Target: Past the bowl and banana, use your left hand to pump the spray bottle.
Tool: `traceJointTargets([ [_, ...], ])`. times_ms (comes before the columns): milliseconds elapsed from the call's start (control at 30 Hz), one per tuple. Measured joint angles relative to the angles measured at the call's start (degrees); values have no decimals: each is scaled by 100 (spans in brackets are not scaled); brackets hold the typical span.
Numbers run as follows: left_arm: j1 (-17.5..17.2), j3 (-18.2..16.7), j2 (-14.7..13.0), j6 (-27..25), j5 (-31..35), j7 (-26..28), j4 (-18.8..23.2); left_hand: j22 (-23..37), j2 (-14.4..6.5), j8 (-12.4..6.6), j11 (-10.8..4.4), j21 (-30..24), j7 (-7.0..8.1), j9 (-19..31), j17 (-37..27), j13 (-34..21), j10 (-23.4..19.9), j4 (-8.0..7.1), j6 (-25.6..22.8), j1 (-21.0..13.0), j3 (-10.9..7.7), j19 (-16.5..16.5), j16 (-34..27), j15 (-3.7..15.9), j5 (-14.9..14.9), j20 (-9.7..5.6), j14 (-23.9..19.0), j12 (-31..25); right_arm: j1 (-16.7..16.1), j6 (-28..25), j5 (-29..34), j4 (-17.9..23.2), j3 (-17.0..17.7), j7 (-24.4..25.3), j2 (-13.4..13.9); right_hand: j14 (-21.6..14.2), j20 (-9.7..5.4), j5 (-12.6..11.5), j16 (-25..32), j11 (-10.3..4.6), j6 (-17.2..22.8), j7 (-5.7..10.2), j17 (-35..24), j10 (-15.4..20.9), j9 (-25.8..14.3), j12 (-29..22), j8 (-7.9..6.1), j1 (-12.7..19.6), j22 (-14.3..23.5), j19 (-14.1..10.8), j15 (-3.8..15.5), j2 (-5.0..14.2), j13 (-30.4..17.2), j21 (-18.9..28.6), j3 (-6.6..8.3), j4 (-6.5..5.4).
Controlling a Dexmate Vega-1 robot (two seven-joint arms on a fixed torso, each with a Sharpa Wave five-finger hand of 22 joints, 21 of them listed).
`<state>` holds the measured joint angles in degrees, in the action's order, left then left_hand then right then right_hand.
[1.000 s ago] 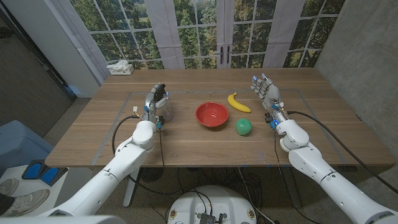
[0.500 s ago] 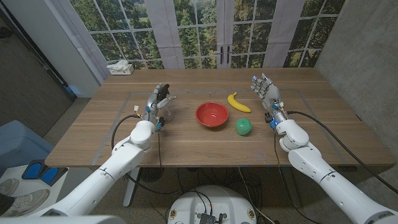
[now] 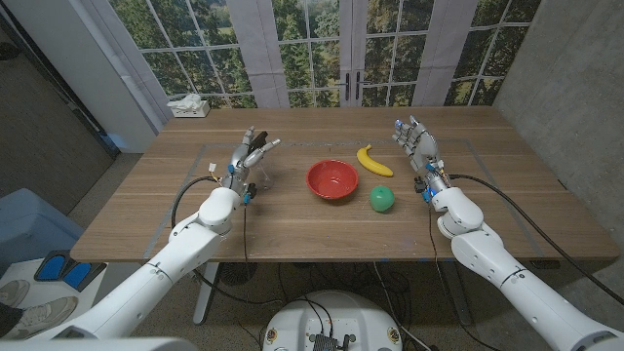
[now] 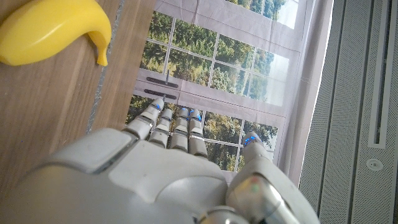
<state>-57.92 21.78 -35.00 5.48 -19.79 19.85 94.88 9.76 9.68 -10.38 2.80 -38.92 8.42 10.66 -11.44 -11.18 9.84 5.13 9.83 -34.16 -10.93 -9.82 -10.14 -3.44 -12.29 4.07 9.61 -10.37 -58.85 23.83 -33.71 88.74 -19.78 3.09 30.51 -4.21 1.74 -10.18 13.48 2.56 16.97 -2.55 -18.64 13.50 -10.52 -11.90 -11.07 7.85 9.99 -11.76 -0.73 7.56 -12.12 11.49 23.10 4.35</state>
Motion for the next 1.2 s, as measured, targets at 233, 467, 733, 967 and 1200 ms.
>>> traceJointTargets([
  [233, -83, -37, -32, 266, -25, -96, -21, 26, -1, 0, 81, 689, -1, 15, -16, 0, -20, -111, 0, 441, 484, -17, 0, -148, -284, 303, 20, 0, -11, 0, 16, 30, -10, 18, -2, 0, 0, 0, 0, 0, 0, 0, 0, 0, 0, 0, 0, 0, 0, 0, 0, 0, 0, 0, 0, 0],
  [467, -247, -137, 29, 579, -23, -12, -9, 26, -94, -33, 81, 1009, 34, 15, -16, -1, -20, -228, 8, 670, 647, 2, 0, -210, -344, 403, 21, -7, -31, -8, 39, 71, -17, 49, -3, 0, 0, 0, 0, 0, 0, 0, 0, 0, 0, 0, 0, -1, 0, 0, 0, -2, 0, 0, 0, 0],
  [733, -509, -321, 209, 1091, -66, 171, 34, 25, -299, -233, -91, 1142, 164, -1, 0, 26, -1, -366, 20, 997, 785, 2, -78, -19, -344, 464, 23, -89, -46, -34, 84, 140, -31, 88, 2, 0, 0, 0, 0, 0, 0, 0, 0, 0, 0, 0, 0, -61, 0, 0, 0, -61, 0, 0, 0, 0],
  [967, -709, -506, 340, 1466, -112, 273, 106, 18, -459, -343, -304, 1245, 214, -28, 52, 80, 4, -505, 13, 1264, 806, -13, -112, 279, -367, 305, 33, -134, -51, -76, 106, 198, -47, 110, 15, 0, 0, 0, 0, 0, 0, 0, 0, 0, 0, 0, 0, -61, 0, 0, 0, -61, 0, 0, -25, 25],
  [1200, -881, -696, 407, 1749, -191, 272, 200, 9, -743, -448, -501, 1310, -91, -74, 102, 106, 1, -644, 1, 1547, 760, -3, -161, 479, -367, 38, 29, -183, -50, -115, 102, 231, -69, 97, 20, 0, 0, 0, 0, 0, 0, 0, 0, 0, 0, 0, 0, -61, 0, 0, 0, -61, 0, 0, -24, 24],
])
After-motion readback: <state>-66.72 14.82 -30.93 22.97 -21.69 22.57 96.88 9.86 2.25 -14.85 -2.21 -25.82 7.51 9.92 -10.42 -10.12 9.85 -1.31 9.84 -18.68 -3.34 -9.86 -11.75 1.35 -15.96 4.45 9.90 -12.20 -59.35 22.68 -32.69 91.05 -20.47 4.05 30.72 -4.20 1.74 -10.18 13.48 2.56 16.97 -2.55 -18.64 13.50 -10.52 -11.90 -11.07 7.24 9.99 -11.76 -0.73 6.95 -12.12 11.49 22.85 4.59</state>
